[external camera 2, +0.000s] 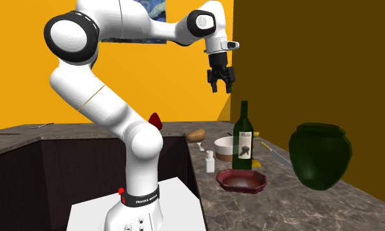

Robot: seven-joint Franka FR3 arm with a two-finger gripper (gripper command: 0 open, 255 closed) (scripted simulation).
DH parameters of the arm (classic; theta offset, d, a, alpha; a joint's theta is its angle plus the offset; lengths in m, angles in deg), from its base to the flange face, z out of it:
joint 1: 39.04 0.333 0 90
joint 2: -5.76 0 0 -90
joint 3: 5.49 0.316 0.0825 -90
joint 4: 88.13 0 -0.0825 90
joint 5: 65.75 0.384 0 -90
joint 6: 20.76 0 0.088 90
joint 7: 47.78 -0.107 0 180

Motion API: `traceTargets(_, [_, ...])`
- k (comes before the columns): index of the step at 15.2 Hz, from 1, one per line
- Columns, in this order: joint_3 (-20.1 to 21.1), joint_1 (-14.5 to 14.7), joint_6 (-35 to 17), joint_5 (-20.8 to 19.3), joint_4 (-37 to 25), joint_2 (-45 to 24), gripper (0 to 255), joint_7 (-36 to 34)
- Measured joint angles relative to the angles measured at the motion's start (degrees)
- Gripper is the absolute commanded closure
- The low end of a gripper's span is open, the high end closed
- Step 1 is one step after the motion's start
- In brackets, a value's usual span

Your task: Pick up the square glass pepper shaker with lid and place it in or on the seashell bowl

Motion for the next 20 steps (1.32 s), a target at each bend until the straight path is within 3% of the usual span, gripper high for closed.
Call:
traceTargets(5, [0.75,-0.24,-2.15,0.3,5.09,0.55,0,-1.46])
traceTargets(20, [3.66,-0.61,-16.8,2.65,28.03,-3.03,0,-7.65])
